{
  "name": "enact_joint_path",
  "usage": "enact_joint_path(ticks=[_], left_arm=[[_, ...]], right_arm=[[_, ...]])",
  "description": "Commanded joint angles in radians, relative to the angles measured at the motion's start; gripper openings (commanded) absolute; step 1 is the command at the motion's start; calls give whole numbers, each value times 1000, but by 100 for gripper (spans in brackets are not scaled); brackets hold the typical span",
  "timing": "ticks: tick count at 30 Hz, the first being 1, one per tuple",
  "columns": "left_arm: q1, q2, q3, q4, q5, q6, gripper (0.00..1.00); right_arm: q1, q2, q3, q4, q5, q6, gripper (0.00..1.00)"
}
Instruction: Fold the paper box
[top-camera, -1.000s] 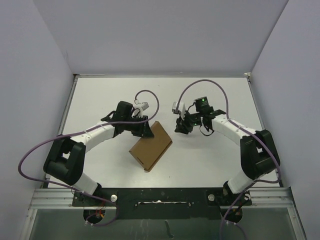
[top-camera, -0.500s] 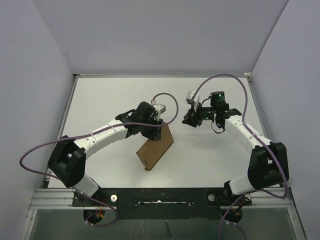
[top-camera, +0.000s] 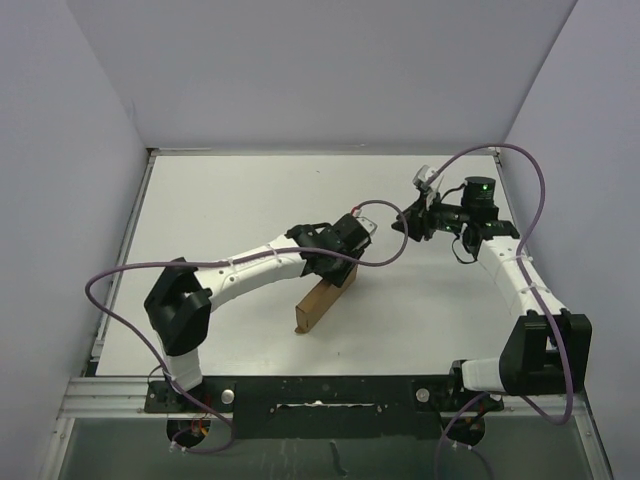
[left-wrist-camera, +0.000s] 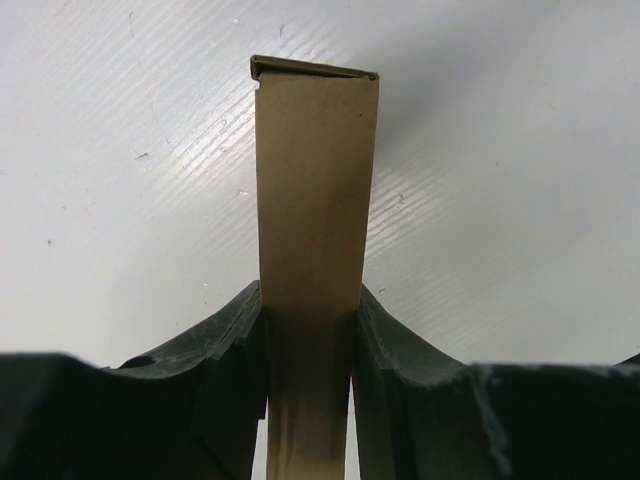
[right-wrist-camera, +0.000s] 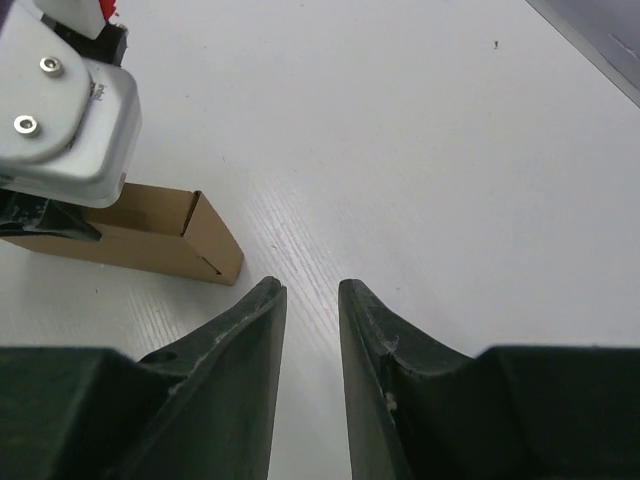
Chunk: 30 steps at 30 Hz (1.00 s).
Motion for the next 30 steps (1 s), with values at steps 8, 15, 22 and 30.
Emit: enact_joint_path(ticks=[8,15,22,30], left_arm=[[-13,90,14,-143,-81,14,0],[122,-30,-112,77,98,-57,0],[300,-157,-318,337,301,-198,0],[406,-207,-454,530,451,-300,0]], right_arm=[[-31,-62,-11,45,-57,23,30],[-31,-91,-8,2,-80,-3,34],[-13,-114,-27,-30,-147,-56,37],[65,-123,-46,-76,-167,-198,40]])
